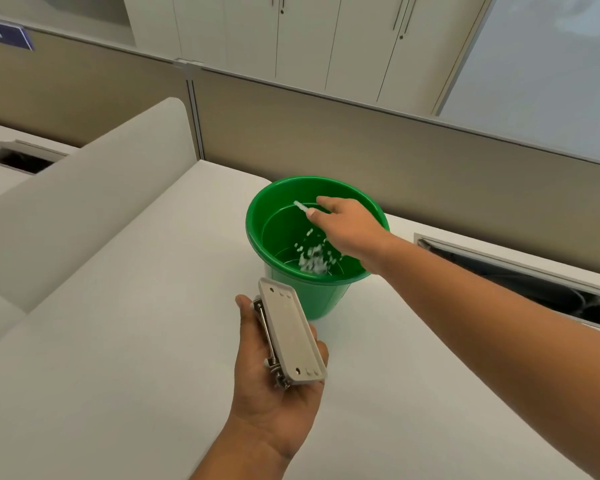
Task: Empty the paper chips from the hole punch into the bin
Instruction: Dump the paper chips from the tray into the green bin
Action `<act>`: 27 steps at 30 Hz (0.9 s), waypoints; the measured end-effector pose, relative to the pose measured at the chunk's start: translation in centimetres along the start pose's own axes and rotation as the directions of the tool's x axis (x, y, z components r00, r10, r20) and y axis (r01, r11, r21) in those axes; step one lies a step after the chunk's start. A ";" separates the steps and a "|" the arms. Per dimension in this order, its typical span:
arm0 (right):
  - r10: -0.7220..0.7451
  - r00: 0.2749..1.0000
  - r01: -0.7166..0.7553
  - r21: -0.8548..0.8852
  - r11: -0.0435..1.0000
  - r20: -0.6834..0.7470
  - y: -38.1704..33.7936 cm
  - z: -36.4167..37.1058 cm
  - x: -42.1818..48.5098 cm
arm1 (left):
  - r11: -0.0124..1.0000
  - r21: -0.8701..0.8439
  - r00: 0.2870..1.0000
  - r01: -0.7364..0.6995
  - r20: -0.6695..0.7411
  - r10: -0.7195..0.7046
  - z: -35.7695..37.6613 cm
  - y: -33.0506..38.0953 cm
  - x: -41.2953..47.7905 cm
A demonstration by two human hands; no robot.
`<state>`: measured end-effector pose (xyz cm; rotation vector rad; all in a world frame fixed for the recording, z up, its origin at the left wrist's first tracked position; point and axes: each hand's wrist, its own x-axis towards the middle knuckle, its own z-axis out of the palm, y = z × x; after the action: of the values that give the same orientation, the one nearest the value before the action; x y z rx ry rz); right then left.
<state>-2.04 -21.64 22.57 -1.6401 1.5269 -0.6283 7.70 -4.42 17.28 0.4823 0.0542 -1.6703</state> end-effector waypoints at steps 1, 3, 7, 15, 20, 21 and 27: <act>-0.017 1.000 0.017 -0.070 0.997 0.001 0.0 0.1 0.3 | 1.000 -0.003 1.000 0.002 -0.003 -0.002 -0.1 0.1 -0.1; -0.020 1.000 0.019 -0.158 0.987 -0.003 -0.1 0.1 0.6 | 1.000 -0.003 1.000 0.007 -0.006 -0.007 -0.2 0.2 -0.2; 0.001 1.000 -0.002 -0.164 0.986 -0.006 0.0 -0.3 0.6 | 1.000 -0.005 1.000 0.009 0.001 -0.009 -0.2 0.3 -0.5; 0.279 0.952 -0.304 0.445 0.842 0.122 -0.6 -2.7 -0.6 | 1.000 -0.014 1.000 0.024 -0.007 -0.024 -0.1 0.2 -0.7; 0.150 0.989 -0.132 0.478 0.869 -0.001 -1.2 -2.7 -0.4 | 0.999 -0.010 0.998 0.038 -0.045 -0.038 -0.4 0.2 -0.7; 0.042 0.995 -0.007 0.369 0.929 -0.087 -1.3 -2.7 -0.2 | 0.999 -0.011 0.998 0.043 -0.050 -0.043 -0.4 0.2 -0.7; -0.097 0.994 0.106 -0.423 0.900 0.042 -1.1 -2.3 0.6 | 0.997 -0.010 0.993 0.079 -0.092 -0.080 -0.5 0.1 -0.5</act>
<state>-3.12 -22.80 24.61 -2.0566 1.6532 -0.3422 8.03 -3.79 17.00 0.5583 0.1483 -1.7245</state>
